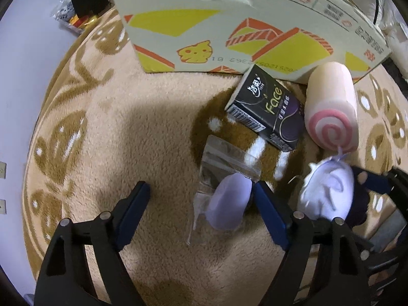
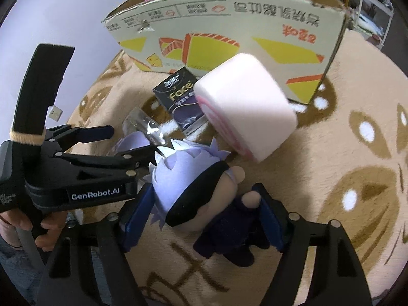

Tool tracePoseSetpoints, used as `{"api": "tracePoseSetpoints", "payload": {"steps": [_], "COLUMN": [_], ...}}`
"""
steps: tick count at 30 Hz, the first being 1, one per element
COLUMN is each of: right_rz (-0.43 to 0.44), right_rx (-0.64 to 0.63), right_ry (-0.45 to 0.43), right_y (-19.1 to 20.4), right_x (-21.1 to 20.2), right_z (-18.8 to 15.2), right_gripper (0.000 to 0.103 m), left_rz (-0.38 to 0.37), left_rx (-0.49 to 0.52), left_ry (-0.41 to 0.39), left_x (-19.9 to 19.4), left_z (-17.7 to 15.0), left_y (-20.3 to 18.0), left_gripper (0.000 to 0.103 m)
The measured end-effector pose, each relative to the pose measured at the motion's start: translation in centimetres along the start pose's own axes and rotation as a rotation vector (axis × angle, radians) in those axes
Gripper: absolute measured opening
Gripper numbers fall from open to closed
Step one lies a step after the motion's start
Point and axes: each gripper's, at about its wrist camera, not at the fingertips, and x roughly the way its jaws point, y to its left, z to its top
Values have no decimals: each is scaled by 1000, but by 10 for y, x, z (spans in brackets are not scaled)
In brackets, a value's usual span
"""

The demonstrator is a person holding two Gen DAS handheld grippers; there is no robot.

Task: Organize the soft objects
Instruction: 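Grasp the clear bag with the left tool while the right tool grasps the white-haired doll, then lift the clear bag and doll over the box with both tools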

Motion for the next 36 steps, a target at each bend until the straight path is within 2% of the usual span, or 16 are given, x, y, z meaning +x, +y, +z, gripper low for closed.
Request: {"api": "tracePoseSetpoints", "payload": {"steps": [5, 7, 10, 17, 21, 23, 28, 36], "right_rz": [-25, -37, -49, -43, -40, -38, -32, -62], "right_rx": [15, 15, 12, 31, 44, 49, 70, 47], "right_ry": [-12, -20, -35, -79, -117, -140, -221, -415], "right_y": [-4, -5, -6, -19, -23, -30, -29, -18], "right_x": [-7, -9, -14, -33, -48, -63, -82, -113], "right_z": [0, 0, 0, -2, -7, -13, -14, -14], "right_gripper": [81, 81, 81, 80, 80, 80, 80, 80], "left_rz": [-10, -48, -74, -88, -60, -45, 11, 52], "left_rx": [7, 17, 31, 10, 8, 4, -1, -17], "left_ry": [-9, -11, -14, -34, -73, -106, -250, -505], "left_x": [-1, -3, -9, -23, -37, -47, -87, -141], "left_z": [-1, -1, -4, -12, -18, -23, -38, -49], "left_y": [-4, -7, -12, -12, -11, -10, -12, -12], "left_gripper": [74, 55, 42, 33, 31, 30, 29, 28]}}
